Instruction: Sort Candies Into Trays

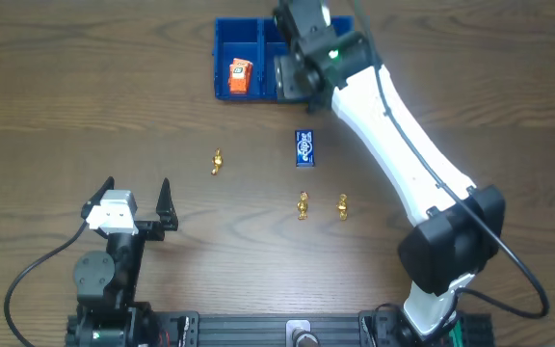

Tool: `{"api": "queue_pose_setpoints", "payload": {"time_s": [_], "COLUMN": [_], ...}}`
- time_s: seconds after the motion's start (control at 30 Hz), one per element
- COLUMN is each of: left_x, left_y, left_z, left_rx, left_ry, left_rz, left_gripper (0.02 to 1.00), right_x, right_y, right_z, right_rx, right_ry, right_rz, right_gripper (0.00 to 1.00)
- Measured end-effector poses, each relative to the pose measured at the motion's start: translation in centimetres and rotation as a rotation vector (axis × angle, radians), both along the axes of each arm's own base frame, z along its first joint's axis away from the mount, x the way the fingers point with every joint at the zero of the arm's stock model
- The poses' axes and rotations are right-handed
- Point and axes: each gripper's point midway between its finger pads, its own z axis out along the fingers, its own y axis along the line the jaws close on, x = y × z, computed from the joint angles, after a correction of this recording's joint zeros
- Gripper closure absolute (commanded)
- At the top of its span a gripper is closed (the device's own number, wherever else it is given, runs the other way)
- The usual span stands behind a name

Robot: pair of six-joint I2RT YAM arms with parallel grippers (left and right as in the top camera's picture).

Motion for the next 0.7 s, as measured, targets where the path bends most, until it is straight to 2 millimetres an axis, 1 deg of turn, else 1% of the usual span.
{"api": "queue_pose_setpoints", "payload": {"time_s": [0.1, 0.17, 0.23, 0.27, 0.33, 0.43, 0.6, 0.7], "left_x": [0.0, 0.0, 0.0, 0.0, 0.0, 0.0, 0.0, 0.0], "left_y": [0.0, 0.0, 0.0, 0.0, 0.0, 0.0, 0.0, 0.0], "left_z": [0.0, 0.0, 0.0, 0.0, 0.0, 0.0, 0.0, 0.0], "left_rx": [0.0, 0.0, 0.0, 0.0, 0.0, 0.0, 0.0, 0.0], "left_ry": [0.0, 0.0, 0.0, 0.0, 0.0, 0.0, 0.0, 0.0], "left_rz": [0.0, 0.0, 0.0, 0.0, 0.0, 0.0, 0.0, 0.0], "left_gripper": [0.02, 0.02, 0.02, 0.02, 0.02, 0.02, 0.02, 0.02], "right_x": [-1.2, -2.6, -3.7, -4.2, -4.6, -4.8, -5.4, -5.5], "right_y": [0.1, -0.2, -0.4, -0.4, -0.3, 0.1, 0.6, 0.8], "right_z": [-5.6, -9.9, -13.1, -14.3, -15.6, -16.7, -17.4, -17.4], "right_rx": [-0.011, -0.029, -0.038, -0.038, -0.035, -0.026, -0.023, -0.021], "right_ry": [0.095, 0.176, 0.241, 0.267, 0.299, 0.323, 0.346, 0.35], "right_rz": [0.004, -0.004, -0.005, -0.005, -0.005, -0.002, 0.008, 0.009], "right_gripper": [0.213, 0.218, 0.218, 0.22, 0.222, 0.222, 0.224, 0.253]}}
